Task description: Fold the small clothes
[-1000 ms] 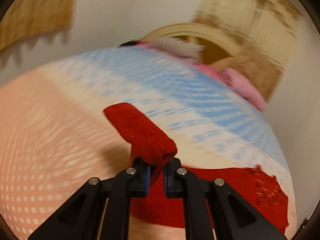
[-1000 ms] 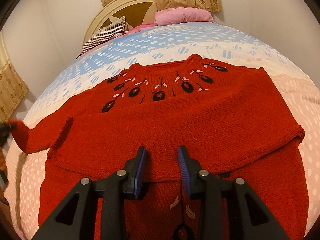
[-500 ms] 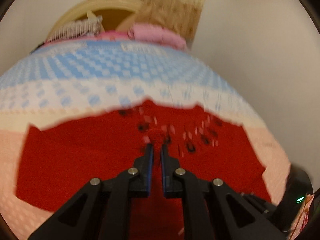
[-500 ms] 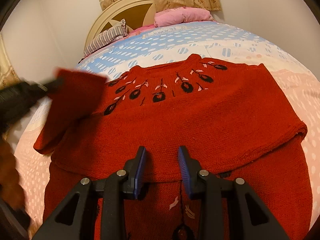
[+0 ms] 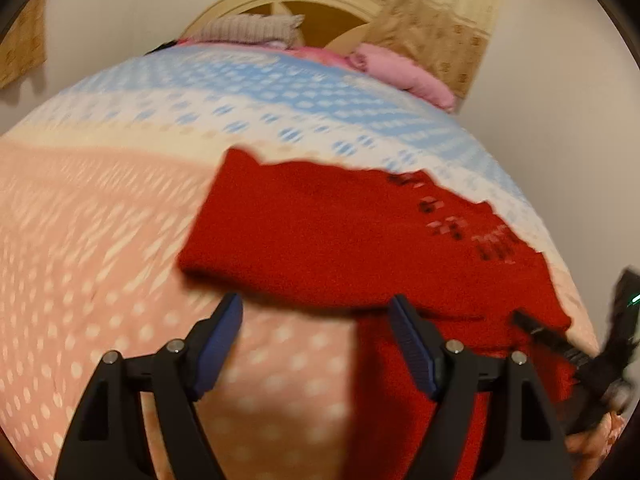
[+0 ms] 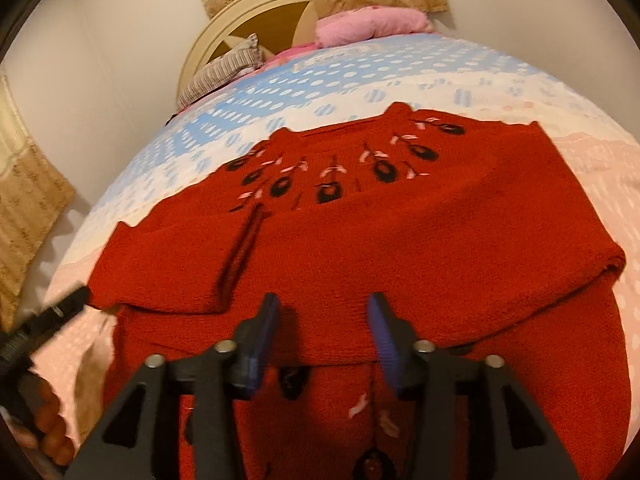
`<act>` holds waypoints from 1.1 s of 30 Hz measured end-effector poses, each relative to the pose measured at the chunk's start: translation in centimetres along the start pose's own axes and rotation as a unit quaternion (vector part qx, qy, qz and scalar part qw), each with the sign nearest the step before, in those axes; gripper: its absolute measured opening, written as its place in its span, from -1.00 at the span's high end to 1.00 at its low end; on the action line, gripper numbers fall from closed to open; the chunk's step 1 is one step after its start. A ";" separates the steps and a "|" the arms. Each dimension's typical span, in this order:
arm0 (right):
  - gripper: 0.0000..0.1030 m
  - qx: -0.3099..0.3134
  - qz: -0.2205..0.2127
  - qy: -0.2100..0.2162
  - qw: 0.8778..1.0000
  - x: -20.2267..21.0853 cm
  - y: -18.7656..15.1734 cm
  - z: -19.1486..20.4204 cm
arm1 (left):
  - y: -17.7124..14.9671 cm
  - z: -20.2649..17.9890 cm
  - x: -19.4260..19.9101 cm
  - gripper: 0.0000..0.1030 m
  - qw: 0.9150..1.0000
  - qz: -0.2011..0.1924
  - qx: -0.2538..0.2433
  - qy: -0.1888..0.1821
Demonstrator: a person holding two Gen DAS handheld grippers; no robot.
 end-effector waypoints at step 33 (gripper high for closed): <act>0.82 0.189 -0.151 -0.036 0.970 8.3 14.7 15.0 | -1.1 2.5 -0.8 -0.61 0.997 -0.011 0.078 -0.002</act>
Point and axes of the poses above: each gripper's, at about its wrist camera, not at the fingertips, and x roughly against the way its jaws point, z to its left, y to its top, the point moved 8 cm from there along -x, roughly the way its jaws point, and after that the axes turned 6 degrees about -x, right-handed, at the moved point
